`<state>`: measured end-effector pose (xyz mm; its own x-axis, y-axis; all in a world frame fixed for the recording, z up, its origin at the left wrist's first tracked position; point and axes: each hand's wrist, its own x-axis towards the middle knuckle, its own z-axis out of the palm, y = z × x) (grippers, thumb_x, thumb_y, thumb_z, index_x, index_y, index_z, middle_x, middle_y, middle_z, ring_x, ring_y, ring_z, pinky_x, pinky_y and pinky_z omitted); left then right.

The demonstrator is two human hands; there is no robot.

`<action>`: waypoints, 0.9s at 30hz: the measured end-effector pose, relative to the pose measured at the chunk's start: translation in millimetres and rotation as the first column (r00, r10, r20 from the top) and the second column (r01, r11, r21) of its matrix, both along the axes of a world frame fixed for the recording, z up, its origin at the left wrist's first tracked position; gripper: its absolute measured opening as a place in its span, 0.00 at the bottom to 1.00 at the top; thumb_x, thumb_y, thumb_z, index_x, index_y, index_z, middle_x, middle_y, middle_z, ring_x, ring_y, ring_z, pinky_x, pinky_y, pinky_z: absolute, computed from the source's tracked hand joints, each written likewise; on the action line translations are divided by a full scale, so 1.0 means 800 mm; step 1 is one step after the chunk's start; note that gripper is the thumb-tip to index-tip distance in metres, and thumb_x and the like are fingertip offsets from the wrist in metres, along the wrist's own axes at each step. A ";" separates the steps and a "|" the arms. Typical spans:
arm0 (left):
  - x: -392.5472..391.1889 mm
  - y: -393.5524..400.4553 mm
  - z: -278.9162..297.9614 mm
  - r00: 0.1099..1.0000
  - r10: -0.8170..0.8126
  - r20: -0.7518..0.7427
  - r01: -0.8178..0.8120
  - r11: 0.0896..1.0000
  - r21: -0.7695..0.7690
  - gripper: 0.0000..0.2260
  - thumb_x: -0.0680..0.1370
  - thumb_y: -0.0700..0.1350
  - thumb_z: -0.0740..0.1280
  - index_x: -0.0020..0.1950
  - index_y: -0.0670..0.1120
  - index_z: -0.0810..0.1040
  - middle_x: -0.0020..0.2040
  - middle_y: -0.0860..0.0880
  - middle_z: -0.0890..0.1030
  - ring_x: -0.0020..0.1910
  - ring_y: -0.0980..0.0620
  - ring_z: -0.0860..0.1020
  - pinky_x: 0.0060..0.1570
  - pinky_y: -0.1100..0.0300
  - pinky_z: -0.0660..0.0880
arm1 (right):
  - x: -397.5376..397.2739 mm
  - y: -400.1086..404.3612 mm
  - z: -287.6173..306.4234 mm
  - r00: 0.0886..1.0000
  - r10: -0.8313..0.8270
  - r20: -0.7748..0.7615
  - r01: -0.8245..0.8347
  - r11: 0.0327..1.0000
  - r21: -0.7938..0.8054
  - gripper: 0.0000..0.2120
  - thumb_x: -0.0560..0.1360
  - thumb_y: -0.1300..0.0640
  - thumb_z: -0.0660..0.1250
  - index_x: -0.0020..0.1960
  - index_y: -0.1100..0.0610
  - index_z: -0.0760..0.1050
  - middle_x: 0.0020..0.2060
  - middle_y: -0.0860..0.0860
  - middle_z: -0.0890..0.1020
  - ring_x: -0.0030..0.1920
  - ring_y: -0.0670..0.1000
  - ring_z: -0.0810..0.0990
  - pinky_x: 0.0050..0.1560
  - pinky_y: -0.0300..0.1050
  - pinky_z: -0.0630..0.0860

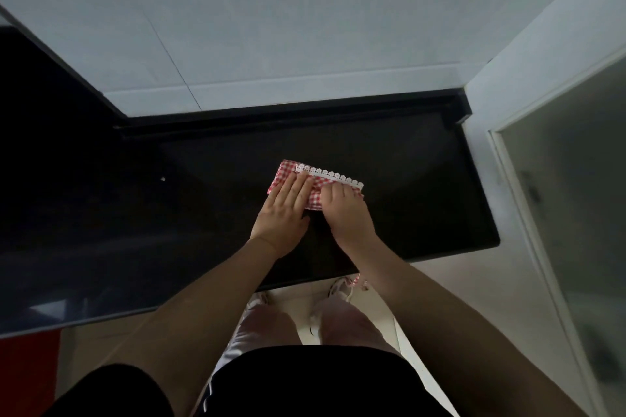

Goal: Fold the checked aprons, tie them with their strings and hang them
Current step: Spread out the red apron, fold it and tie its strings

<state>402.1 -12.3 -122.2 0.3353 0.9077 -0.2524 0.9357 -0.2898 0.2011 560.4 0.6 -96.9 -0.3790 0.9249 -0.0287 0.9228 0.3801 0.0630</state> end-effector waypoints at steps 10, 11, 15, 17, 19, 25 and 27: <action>0.041 0.069 0.107 0.987 -0.100 -0.126 0.126 0.967 0.223 0.15 0.79 0.57 0.63 0.63 0.52 0.74 0.57 0.51 0.74 0.55 0.51 0.72 0.57 0.55 0.70 | 0.059 0.085 0.104 0.891 -0.241 -0.384 -0.029 0.815 -0.579 0.14 0.74 0.45 0.71 0.55 0.51 0.76 0.42 0.45 0.80 0.41 0.44 0.79 0.45 0.43 0.79; 0.045 0.076 0.124 0.977 -0.121 -0.174 0.159 0.960 0.229 0.13 0.80 0.57 0.61 0.60 0.52 0.75 0.54 0.51 0.75 0.52 0.51 0.73 0.55 0.55 0.69 | 0.061 0.092 0.115 0.883 -0.244 -0.401 -0.045 0.806 -0.590 0.15 0.73 0.45 0.71 0.56 0.51 0.76 0.43 0.45 0.80 0.42 0.44 0.79 0.46 0.42 0.79; 0.044 0.102 0.192 0.969 -0.081 -0.232 0.124 0.977 0.175 0.14 0.80 0.58 0.59 0.52 0.53 0.80 0.49 0.52 0.76 0.51 0.50 0.75 0.51 0.55 0.62 | 0.077 0.118 0.169 0.819 -0.265 -0.510 -0.084 0.823 -0.562 0.19 0.73 0.50 0.72 0.62 0.51 0.76 0.50 0.45 0.80 0.50 0.46 0.80 0.49 0.40 0.77; 0.032 0.111 0.219 0.995 0.013 -0.095 -0.003 0.994 0.110 0.15 0.79 0.60 0.61 0.52 0.52 0.82 0.47 0.52 0.75 0.50 0.50 0.76 0.50 0.55 0.64 | 0.089 0.126 0.195 0.741 -0.306 -0.598 -0.069 0.851 -0.521 0.23 0.73 0.51 0.74 0.66 0.52 0.74 0.55 0.45 0.79 0.53 0.46 0.79 0.52 0.41 0.76; 0.018 0.117 0.246 0.983 0.138 0.123 -0.139 0.990 0.000 0.15 0.78 0.60 0.64 0.52 0.51 0.83 0.45 0.52 0.75 0.48 0.49 0.77 0.48 0.57 0.69 | 0.099 0.129 0.227 0.639 -0.348 -0.686 -0.063 0.865 -0.497 0.26 0.72 0.50 0.76 0.67 0.53 0.74 0.58 0.47 0.79 0.57 0.47 0.78 0.57 0.44 0.75; -0.015 0.116 0.324 0.877 0.212 0.432 -0.210 0.976 -0.052 0.09 0.79 0.54 0.67 0.50 0.50 0.79 0.43 0.54 0.75 0.48 0.52 0.75 0.51 0.59 0.69 | 0.094 0.126 0.318 0.451 -0.348 -0.822 -0.063 0.906 -0.418 0.10 0.74 0.54 0.74 0.55 0.52 0.81 0.50 0.45 0.84 0.52 0.47 0.82 0.51 0.41 0.79; -0.035 0.109 0.351 0.842 0.197 0.502 -0.206 0.978 -0.038 0.08 0.79 0.51 0.67 0.52 0.49 0.80 0.44 0.54 0.76 0.49 0.52 0.75 0.51 0.60 0.69 | 0.085 0.120 0.345 0.451 -0.324 -0.832 -0.069 0.917 -0.394 0.09 0.75 0.55 0.72 0.55 0.51 0.82 0.49 0.47 0.85 0.52 0.47 0.83 0.53 0.45 0.80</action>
